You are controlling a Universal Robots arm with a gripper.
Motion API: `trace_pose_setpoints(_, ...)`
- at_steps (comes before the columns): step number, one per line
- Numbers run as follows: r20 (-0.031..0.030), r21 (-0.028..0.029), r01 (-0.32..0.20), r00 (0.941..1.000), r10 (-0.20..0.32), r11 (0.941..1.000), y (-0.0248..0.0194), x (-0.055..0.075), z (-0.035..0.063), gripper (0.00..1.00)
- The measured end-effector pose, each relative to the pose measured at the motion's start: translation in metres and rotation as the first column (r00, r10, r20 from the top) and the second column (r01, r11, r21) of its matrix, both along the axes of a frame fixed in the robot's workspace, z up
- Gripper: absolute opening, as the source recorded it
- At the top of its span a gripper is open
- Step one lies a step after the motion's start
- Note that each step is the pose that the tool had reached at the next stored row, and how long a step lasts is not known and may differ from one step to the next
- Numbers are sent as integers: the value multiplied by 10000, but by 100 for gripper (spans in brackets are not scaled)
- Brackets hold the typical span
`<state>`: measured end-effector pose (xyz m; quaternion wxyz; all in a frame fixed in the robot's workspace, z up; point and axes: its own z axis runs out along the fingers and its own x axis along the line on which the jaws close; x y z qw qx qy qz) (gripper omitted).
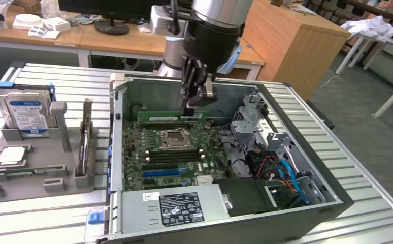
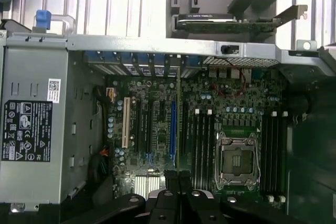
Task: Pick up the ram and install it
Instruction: 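Pick up the ram and move it above insertion slot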
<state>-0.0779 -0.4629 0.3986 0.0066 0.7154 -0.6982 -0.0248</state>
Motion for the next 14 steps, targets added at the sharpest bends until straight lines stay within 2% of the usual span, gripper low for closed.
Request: trace_pose_setpoints(14, 1, 0, -1, 10000, 1, 10000, 0, 241, 0, 12)
